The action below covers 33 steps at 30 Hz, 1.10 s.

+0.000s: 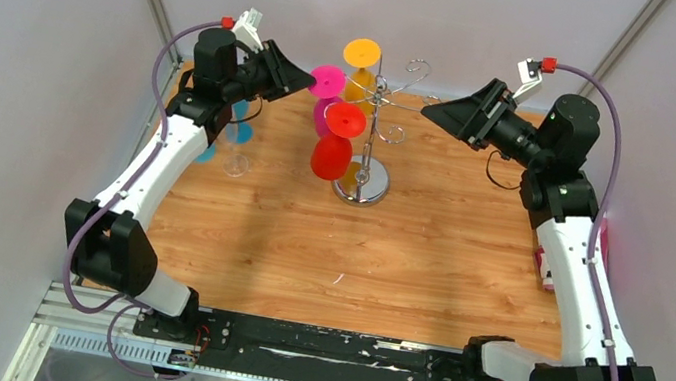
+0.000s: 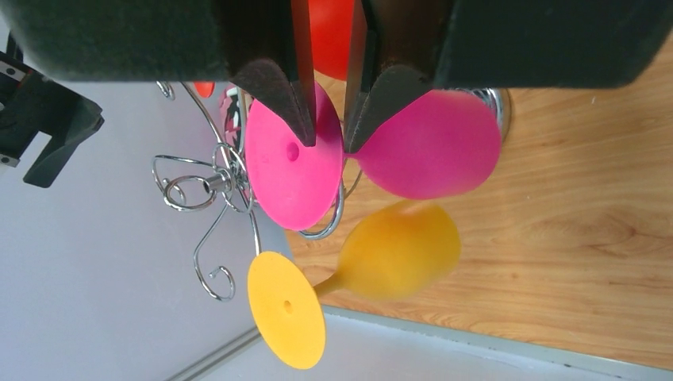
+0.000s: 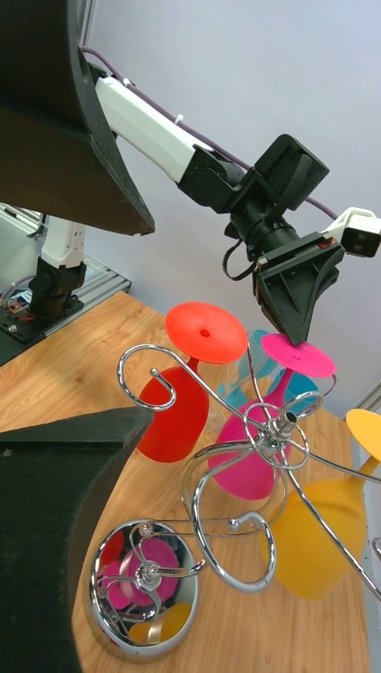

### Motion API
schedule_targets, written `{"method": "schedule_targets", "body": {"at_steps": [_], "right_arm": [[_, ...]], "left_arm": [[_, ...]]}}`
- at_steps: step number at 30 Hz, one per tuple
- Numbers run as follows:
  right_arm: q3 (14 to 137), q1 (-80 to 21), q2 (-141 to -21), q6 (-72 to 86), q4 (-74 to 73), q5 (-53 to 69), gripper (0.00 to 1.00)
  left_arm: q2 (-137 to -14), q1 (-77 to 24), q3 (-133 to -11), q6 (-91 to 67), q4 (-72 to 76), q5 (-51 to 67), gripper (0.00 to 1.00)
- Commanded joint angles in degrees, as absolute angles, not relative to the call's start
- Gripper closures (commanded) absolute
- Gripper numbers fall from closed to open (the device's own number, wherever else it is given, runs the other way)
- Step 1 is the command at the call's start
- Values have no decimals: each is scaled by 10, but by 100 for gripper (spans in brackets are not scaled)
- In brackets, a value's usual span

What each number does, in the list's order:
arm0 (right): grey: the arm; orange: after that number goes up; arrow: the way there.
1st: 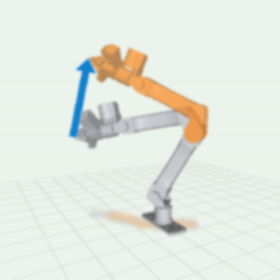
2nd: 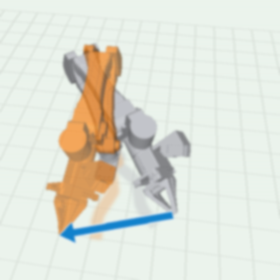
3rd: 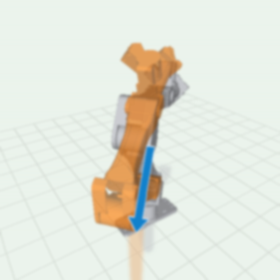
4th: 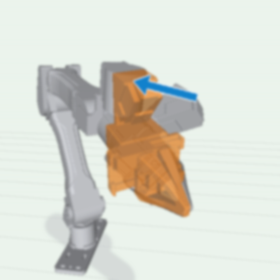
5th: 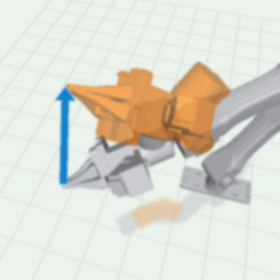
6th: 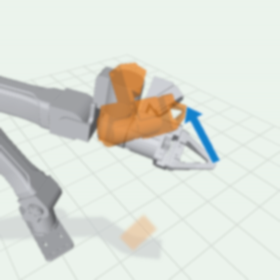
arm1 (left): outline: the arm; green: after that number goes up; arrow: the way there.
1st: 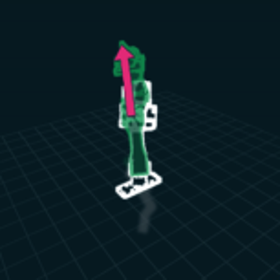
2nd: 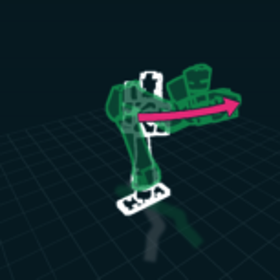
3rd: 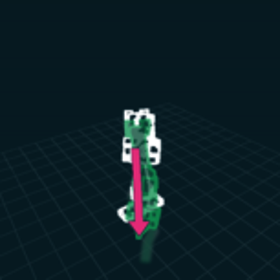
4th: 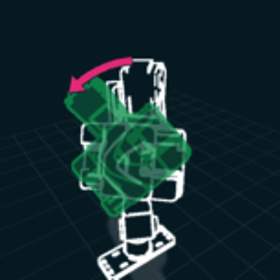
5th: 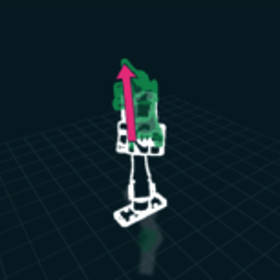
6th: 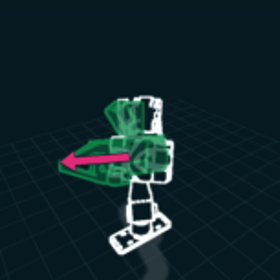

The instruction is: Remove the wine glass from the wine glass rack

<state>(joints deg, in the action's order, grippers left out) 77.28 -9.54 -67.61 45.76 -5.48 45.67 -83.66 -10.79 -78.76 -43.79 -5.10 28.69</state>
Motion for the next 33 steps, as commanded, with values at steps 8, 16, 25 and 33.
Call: {"method": "schedule_targets", "body": {"at_steps": [8,16,25,33], "right_arm": [[753,-84,-675,476,-23,460,17],[745,-83,-673,483,-15,463,17],[743,-84,-677,488,-11,469,17],[728,-83,-683,516,29,479,17]], "left_arm": [[-835,-112,-804,-494,-50,304,83],[-822,-112,-806,-557,-52,314,100],[-834,-112,-774,-652,11,337,100],[-844,-117,-755,-679,42,333,100]]}}
